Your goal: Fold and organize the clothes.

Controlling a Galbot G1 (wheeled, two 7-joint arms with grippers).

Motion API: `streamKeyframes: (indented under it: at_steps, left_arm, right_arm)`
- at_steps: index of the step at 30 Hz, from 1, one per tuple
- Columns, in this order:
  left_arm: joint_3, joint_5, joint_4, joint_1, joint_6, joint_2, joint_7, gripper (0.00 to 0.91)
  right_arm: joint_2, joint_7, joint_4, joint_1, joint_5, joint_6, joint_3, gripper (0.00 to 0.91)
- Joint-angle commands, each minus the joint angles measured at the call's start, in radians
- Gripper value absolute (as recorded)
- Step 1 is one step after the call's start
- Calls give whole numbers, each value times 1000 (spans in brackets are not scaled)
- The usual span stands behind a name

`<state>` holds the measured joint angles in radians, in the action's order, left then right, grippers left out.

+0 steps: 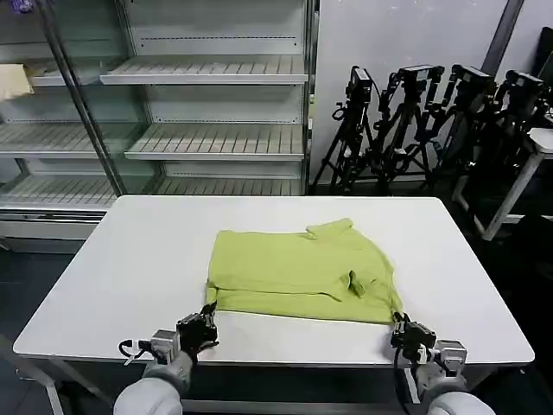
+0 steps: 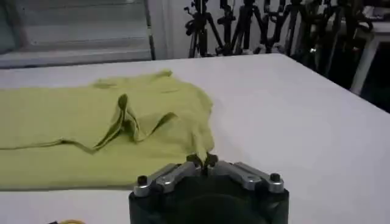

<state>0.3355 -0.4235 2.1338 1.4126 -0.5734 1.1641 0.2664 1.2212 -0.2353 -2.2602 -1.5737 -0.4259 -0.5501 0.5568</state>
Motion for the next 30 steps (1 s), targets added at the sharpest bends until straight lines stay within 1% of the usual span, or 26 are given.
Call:
streamKeyframes:
  at_steps: [1, 4, 5, 6, 7, 8, 9, 10, 12, 16, 21, 23, 25, 26, 30]
  left_arm:
    - [49, 14, 146, 187, 8, -7, 2, 20]
    - [60, 39, 193, 257, 18, -11, 2, 20]
    - [64, 48, 199, 271, 19, -11, 3, 222]
    - [68, 53, 204, 278, 19, -11, 6, 907]
    - [76, 53, 206, 284, 18, -11, 6, 907]
    - [84, 51, 212, 288, 13, -14, 5, 907]
    - [91, 50, 214, 289, 9, -17, 5, 907]
    - [94, 50, 215, 289, 7, -20, 4, 907]
    - [103, 50, 221, 286, 7, -25, 3, 907]
    - [131, 49, 237, 273, 8, -33, 4, 907]
    - [193, 17, 268, 264, 18, -51, 9, 907]
    - [227, 11, 251, 251, 44, -80, 6, 907]
    - [258, -27, 223, 228, 46, -101, 10, 907]
    - [268, -70, 212, 215, 43, -113, 14, 907]
    - [271, -160, 171, 138, 42, -134, 31, 907]
  right_arm:
    - [3, 7, -113, -163, 90, 11, -2, 0]
    - [13, 8, -120, -175, 113, 4, 0, 0]
    - [15, 10, -121, -176, 125, 1, -1, 0]
    - [17, 10, -121, -177, 147, -7, -6, 0]
    - [18, 15, -124, -179, 175, -27, -10, 494]
    - [17, 19, -128, -182, 194, -27, -13, 907]
    - [18, 20, -130, -182, 201, -27, -13, 907]
    - [21, 21, -139, -186, 231, -27, -16, 907]
    - [23, 16, -159, -187, 244, -18, -16, 907]
    - [16, 3, -200, -169, 236, 16, 6, 907]
    - [8, -28, -212, -132, 221, 12, 19, 907]
    - [2, -42, -195, -94, 196, 10, 18, 907]
    - [-4, -83, -160, -26, 153, -4, 5, 907]
    - [-4, -94, -135, 5, 138, -20, -4, 907]
    - [-4, -114, -36, 153, 96, -28, -58, 907]
